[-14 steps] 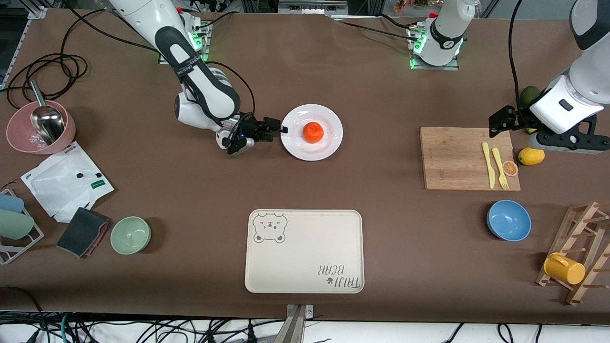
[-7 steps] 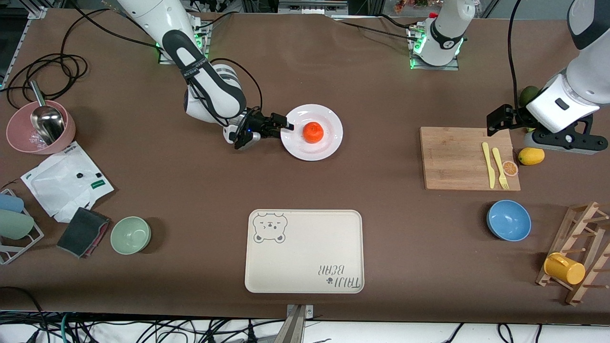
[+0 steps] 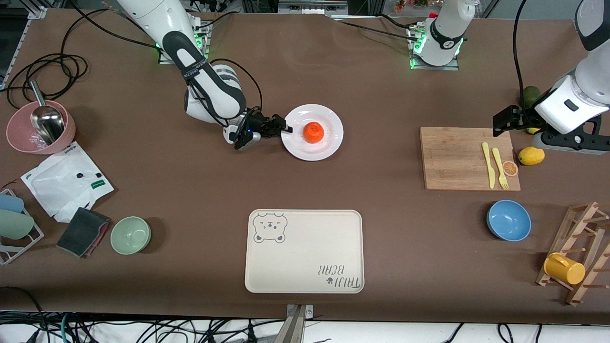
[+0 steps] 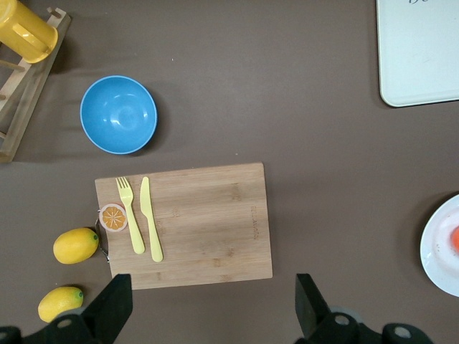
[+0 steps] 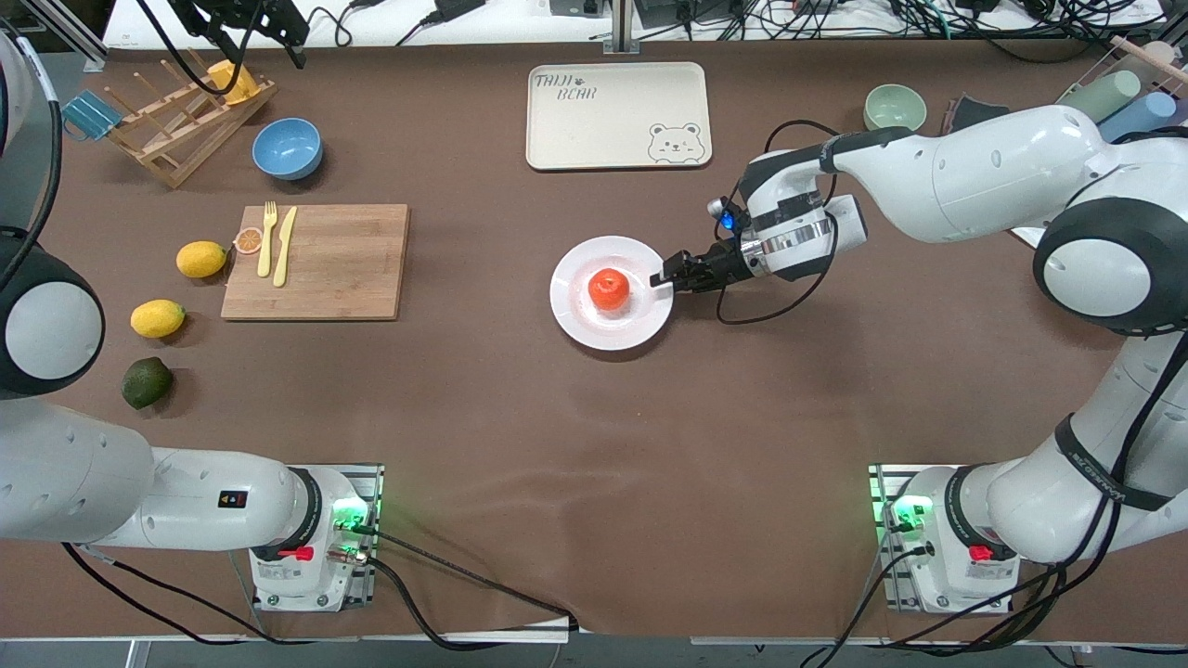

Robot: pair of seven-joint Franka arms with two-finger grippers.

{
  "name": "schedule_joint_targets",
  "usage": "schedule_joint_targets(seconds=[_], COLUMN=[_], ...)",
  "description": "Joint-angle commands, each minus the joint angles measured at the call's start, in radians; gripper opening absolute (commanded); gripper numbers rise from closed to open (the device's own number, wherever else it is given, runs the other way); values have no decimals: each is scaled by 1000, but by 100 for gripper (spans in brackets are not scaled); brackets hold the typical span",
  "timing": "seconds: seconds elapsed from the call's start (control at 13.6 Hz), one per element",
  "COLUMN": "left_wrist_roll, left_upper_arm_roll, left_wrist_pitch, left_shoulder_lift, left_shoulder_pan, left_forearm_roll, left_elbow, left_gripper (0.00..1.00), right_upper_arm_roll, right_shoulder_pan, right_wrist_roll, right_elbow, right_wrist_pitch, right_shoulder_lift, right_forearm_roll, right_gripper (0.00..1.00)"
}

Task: Place orange and plate with both arms
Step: 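Grasp the rim of the white plate with the right gripper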

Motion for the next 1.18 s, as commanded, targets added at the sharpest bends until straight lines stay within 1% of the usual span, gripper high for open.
schedule_joint_targets(seconds=[0.0,0.22,0.37,0.44,0.51,0.81,1.03,1.1], left_wrist_roll=[30,28,27,27,24,21,22,24], left_upper_arm_roll=[0,0,0,0,0,0,0,0], left_wrist_pitch=[-7,-7,-7,-7,-7,-7,-7,-7], left_shoulder_lift=[-12,-11,-12,-12,-11,-11,-11,-11], left_shoulder_pan=[6,6,4,4,6,7,7,7], left_forearm_roll=[-6,-12,-13,-13,-14,-14,-14,-14], left_elbow=[-8,-10,-8,-10,-10,-8,-8,-8], left_gripper=[100,100,100,100,100,100,100,100], right_upper_arm_roll=[8,8,8,8,8,7,-1,-2], right_shoulder_pan=[-1,-1,-1,-1,-1,-4,-22,-44], right_wrist_roll=[-46,-86,-88,-95,-101,-101,-86,-80], right_elbow=[8,8,8,8,8,13,57,77], right_wrist_pitch=[15,16,16,16,15,15,7,2], right_shoulder_lift=[10,24,29,32,35,40,40,43], right_forearm_roll=[23,28,28,29,29,29,23,17], right_gripper=[36,23,7,2,0,0,0,0])
